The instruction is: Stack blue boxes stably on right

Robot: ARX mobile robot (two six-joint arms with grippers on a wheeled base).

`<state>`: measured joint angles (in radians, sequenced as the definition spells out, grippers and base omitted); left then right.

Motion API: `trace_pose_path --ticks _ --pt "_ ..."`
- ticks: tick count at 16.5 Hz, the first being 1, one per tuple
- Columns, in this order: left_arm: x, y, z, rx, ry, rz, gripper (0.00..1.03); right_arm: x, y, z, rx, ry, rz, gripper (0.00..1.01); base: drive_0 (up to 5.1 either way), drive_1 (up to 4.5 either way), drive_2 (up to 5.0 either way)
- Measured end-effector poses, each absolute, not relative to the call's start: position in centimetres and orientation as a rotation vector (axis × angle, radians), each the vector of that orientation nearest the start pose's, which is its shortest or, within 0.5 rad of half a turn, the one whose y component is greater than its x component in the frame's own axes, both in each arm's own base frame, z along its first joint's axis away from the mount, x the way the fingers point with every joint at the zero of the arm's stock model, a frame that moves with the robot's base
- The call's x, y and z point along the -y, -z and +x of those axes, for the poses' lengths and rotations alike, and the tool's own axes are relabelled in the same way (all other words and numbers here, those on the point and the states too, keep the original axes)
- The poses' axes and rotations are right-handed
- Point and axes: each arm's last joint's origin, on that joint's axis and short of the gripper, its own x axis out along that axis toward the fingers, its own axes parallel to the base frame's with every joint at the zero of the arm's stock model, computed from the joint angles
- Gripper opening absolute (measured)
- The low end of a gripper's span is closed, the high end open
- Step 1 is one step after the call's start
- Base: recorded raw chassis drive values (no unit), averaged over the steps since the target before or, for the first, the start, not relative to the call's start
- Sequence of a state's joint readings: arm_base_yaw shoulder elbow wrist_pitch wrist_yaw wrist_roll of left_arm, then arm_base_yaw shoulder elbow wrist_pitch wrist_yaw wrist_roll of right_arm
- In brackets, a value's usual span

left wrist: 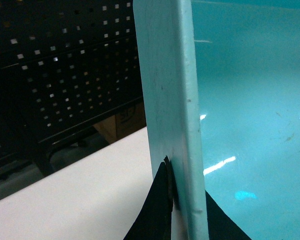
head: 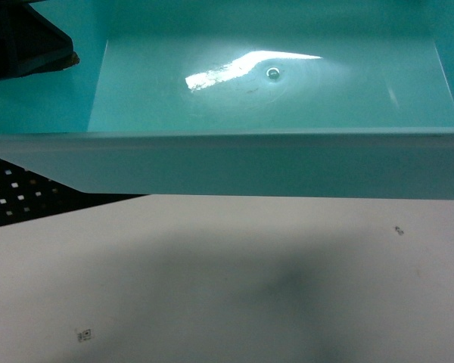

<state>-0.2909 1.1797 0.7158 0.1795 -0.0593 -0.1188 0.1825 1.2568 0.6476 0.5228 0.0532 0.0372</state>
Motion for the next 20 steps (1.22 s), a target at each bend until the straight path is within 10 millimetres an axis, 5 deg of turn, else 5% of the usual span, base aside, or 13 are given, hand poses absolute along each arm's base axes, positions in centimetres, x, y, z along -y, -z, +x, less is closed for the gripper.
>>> trace_pose_path --ticks 20 --pt "7.24 -26.45 24.78 -0.293 0.213 -0.068 0.02 -4.75 -25.53 26.58 -0.088 -0.128 0.027 0.02 -1.7 -1.70 -1.7"
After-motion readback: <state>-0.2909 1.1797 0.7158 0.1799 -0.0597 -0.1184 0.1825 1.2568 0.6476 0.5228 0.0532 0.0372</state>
